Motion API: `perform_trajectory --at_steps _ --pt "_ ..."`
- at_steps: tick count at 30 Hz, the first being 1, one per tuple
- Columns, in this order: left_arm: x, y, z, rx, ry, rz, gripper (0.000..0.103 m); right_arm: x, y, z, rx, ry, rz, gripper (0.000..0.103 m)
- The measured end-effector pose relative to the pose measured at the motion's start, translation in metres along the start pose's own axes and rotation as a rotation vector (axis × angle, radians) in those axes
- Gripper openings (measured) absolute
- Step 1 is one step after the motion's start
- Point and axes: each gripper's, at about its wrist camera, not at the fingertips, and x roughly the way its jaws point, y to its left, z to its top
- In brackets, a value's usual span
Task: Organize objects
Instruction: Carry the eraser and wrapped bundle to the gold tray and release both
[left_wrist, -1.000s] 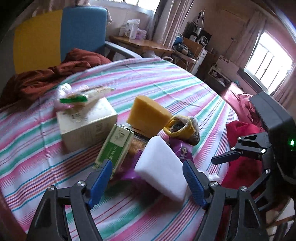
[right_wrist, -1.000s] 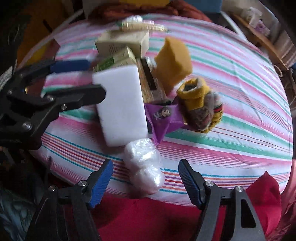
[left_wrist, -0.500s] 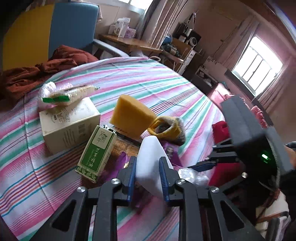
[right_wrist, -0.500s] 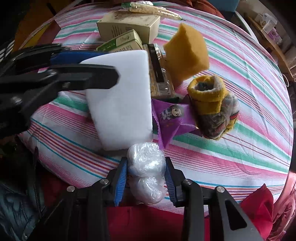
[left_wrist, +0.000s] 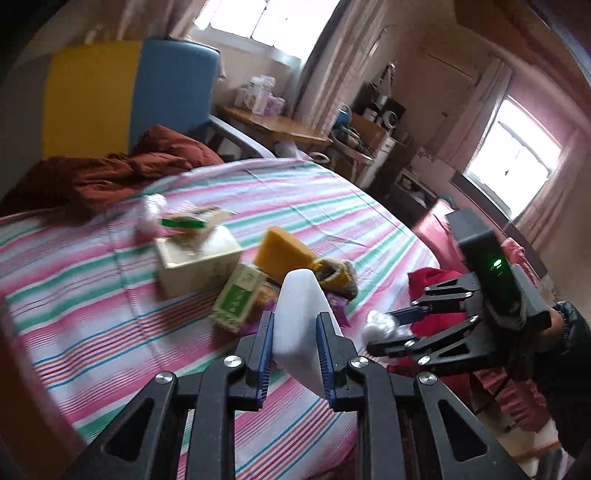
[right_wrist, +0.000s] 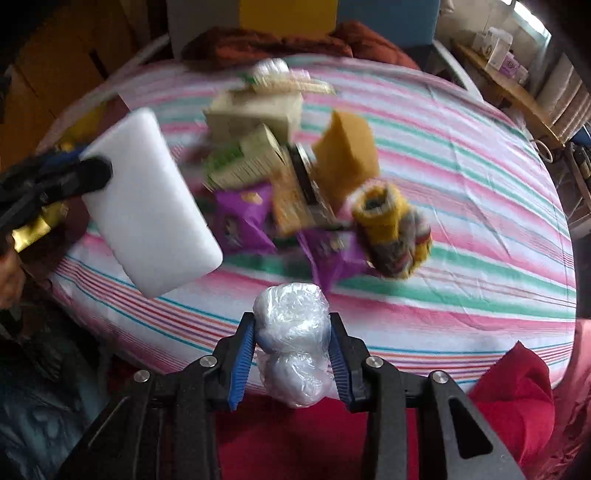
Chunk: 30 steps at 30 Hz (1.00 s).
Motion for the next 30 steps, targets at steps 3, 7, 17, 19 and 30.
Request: perform_trajectory --at_steps 3,7,17,19,30 --pt "-0.03 0.011 -0.005 -0.009 -0.04 0.054 0.023 -0.011 0.022 0.006 -0.018 -0.052 0.014 0.038" --pt "-0.07 0.03 -0.016 -0.04 -0.095 0.13 0.023 -0.014 0.051 0.031 -0.045 -0.108 0.059 0.038" --pt "-0.188 0.103 -0.072 -0.21 -0.223 0.405 0.023 -0.016 0.156 0.08 -0.151 -0.239 0.259 0.038" --pt "-0.21 0.12 -0.089 -0.252 -0.231 0.463 0.023 -0.013 0.182 0.089 -0.178 -0.255 0.308 0.038" --pt "-0.262 0.177 -0.171 -0.485 -0.207 0.694 0.06 0.037 0.301 0.123 -0.244 -0.189 0.492 0.055"
